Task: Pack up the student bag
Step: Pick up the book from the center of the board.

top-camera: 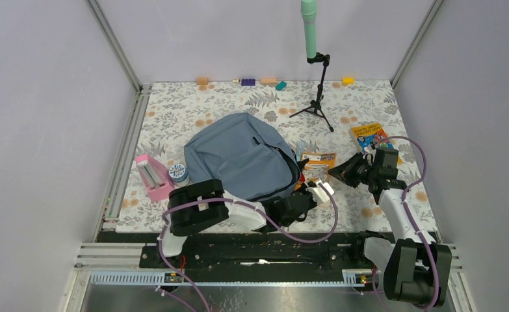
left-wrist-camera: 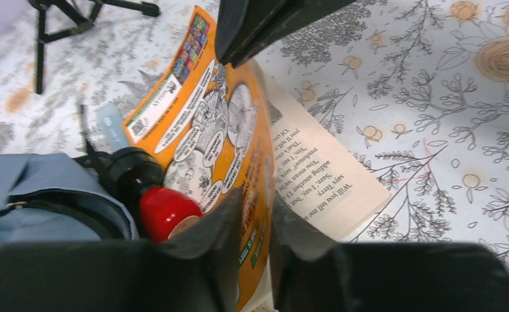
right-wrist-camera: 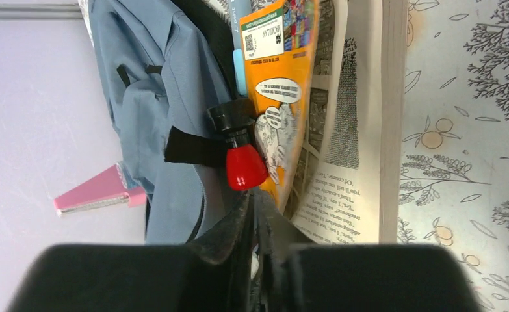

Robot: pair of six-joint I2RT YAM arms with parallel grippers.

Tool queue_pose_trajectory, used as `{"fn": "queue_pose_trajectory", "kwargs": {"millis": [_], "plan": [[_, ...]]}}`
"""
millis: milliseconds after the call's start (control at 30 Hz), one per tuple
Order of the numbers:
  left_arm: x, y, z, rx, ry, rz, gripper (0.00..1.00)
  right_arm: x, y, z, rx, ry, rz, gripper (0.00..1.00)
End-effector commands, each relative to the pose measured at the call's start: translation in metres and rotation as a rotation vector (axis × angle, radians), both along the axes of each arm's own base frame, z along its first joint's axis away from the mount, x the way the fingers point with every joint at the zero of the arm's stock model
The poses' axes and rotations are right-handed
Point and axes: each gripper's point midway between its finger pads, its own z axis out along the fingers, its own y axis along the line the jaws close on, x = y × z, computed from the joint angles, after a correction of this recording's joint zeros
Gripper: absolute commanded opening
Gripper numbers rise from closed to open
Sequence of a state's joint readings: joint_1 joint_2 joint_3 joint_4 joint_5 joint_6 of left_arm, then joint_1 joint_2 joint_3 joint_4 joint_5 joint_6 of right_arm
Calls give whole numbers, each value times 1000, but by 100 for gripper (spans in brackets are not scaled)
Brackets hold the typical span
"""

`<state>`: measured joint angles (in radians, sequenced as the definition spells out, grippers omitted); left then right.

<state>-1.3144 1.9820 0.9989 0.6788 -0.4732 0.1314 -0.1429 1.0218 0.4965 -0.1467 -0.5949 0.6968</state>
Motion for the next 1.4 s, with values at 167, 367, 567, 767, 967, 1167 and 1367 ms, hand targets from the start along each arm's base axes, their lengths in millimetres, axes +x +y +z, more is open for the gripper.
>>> {"fn": "queue_pose_trajectory", "kwargs": {"millis": [167,367,567,767,967,1167,1367], "plan": [[8,13,29,-88,-76,122,0,2,-14,-4,-126,3,-10,71],[3,18,53,-165,-52,116,0,2,-19,-23,-131,77,-38,88],[-14,10,66,-201,-36,14,0,-6,-28,-50,-173,136,-80,91],[-28,-1,78,-205,-58,-74,0,-7,-13,-57,-75,147,-60,93],[-45,-15,63,-134,-46,-193,0,-2,-14,-55,-69,133,-77,93],[-56,-17,62,-149,-30,-237,5,-3,-8,-66,-29,167,-63,83],[-62,-21,51,-133,9,-270,19,-1,0,-64,18,139,-31,54]]}}
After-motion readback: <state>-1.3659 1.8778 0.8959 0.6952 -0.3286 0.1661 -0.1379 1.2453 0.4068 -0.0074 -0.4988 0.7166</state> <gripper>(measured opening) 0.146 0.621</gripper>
